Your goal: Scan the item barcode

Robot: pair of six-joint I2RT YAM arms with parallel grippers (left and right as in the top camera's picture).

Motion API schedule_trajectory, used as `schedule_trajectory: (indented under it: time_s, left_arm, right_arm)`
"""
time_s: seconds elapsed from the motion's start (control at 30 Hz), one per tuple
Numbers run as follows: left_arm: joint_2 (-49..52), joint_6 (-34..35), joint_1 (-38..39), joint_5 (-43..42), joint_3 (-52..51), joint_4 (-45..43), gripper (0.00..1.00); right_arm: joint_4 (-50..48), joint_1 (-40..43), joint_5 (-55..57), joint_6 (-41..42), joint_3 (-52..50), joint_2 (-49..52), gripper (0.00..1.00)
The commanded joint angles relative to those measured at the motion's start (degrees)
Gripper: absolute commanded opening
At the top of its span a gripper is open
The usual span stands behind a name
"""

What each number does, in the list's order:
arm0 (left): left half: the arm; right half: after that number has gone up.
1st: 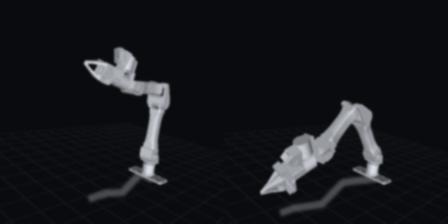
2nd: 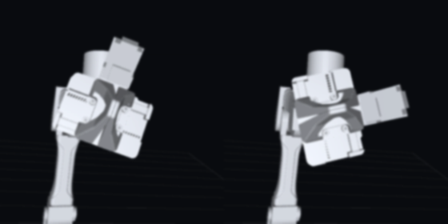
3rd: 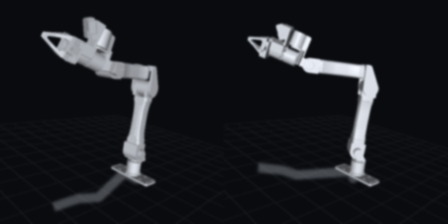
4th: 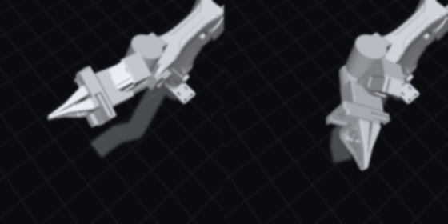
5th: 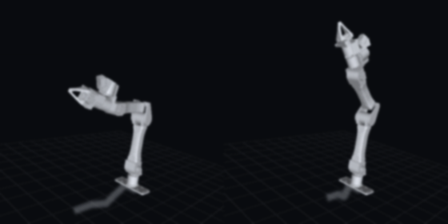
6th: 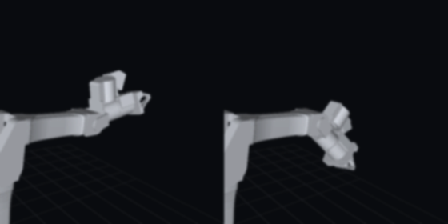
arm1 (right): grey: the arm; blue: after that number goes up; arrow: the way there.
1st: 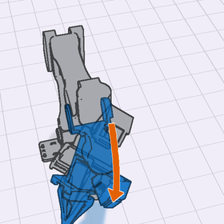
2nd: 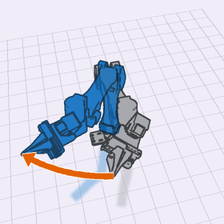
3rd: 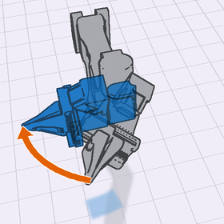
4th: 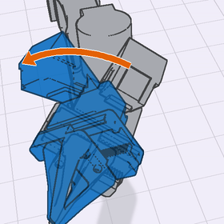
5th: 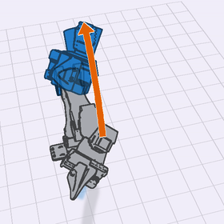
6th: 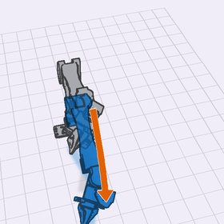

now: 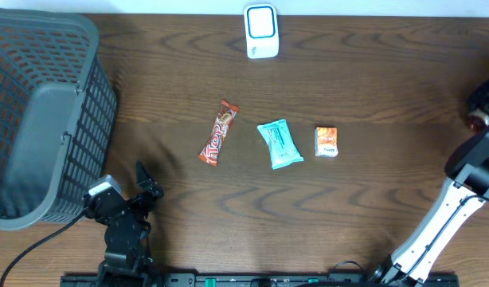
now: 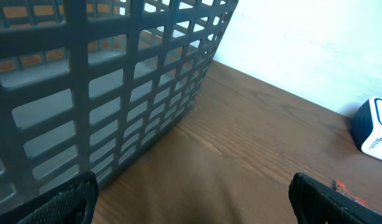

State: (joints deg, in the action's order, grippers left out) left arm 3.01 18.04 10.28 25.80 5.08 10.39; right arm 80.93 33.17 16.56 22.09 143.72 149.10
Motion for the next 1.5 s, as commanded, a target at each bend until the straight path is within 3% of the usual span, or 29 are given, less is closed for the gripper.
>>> schedule_trajectory:
  time_s: [0.0, 0.13, 0.17, 0.2, 0.43, 0.7, 0.97, 1.13, 1.3, 1.47]
  left_arm:
    - [-0.1, 0.3, -0.2, 0.3, -1.5, 0.2, 0.98]
    - [-0.1, 0.3, -0.2, 0.3, -1.5, 0.2, 0.98]
    - [-0.1, 0.3, -0.2, 0.3, -1.5, 0.2, 0.98]
    - [-0.1, 0.3, -0.2, 0.3, -1.5, 0.2, 0.98]
    - [-0.1, 0.3, -0.2, 0.3, -1.5, 0.2, 0.98]
    - [-0.1, 0.3, -0.2, 0.3, -1.5, 0.2, 0.98]
    - [-0.1, 0.3, -0.2, 0.3, -1.5, 0.2, 0.98]
    - [-0.1, 0.3, -0.2, 0.3, -1.5, 0.2, 0.98]
    - [-0.1, 0.3, -0.2, 0.3, -1.5, 0.2, 0.98]
    - [-0.1, 0.3, -0.2, 0.3, -1.5, 0.2, 0.98]
  right_arm:
    - [-2.1, 2.0, 1.6, -0.1, -5.4, 0.1, 0.5]
    - [-2.4, 3.7, 4.8, 0.0, -7.7, 0.1, 0.51]
    - [-2.2, 4.1, 6.1, 0.0, -7.7, 0.1, 0.61]
    - [-1.9, 4.4, 7.3, -0.1, -7.6, 0.0, 0.99]
    - [2.3, 5.5, 17.4, -1.0, -4.6, -3.7, 0.99]
    - [1.1, 1.3, -3.0, 0.6, -2.7, -18.0, 0.99]
    - [2.8, -15.3, -9.4, -0.5, -2.7, -28.6, 0.99]
    - [3.5, -27.6, -15.3, -1.5, -3.3, -27.4, 0.99]
    - [8.1, -35.6, -18.0, -8.6, -4.7, -25.3, 0.99]
    - [13.9, -43.0, -18.1, -9.1, -10.6, -24.5, 0.99]
